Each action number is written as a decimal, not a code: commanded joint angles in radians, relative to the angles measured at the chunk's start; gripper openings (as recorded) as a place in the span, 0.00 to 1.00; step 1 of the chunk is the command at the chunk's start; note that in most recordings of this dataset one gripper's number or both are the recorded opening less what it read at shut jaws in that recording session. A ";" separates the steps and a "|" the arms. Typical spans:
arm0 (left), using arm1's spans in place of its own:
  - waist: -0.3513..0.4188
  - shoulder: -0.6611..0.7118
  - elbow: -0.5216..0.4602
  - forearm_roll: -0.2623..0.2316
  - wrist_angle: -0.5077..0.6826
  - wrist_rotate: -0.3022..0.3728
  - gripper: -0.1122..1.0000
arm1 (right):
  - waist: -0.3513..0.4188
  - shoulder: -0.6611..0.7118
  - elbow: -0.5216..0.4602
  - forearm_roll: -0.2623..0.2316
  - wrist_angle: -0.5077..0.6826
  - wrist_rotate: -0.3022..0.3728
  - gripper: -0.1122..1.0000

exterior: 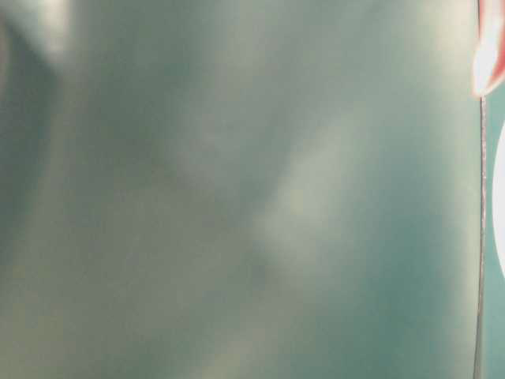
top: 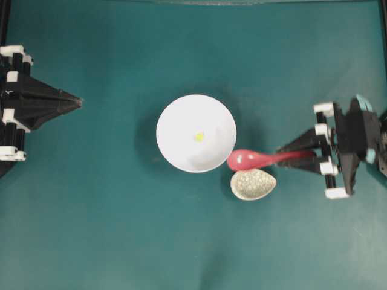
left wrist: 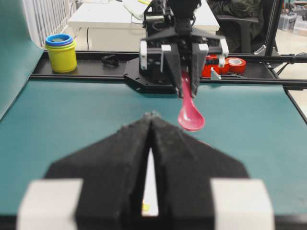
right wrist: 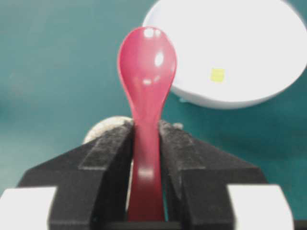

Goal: Scoop the yellow hexagonal prism block from the bowl with a spoon using the right arm.
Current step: 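Carry the spoon over the white bowl and lower its bowl inside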

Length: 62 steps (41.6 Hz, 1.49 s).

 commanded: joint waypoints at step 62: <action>0.002 0.023 -0.021 0.002 0.012 0.005 0.10 | -0.298 0.453 -0.770 -0.103 1.068 0.152 0.31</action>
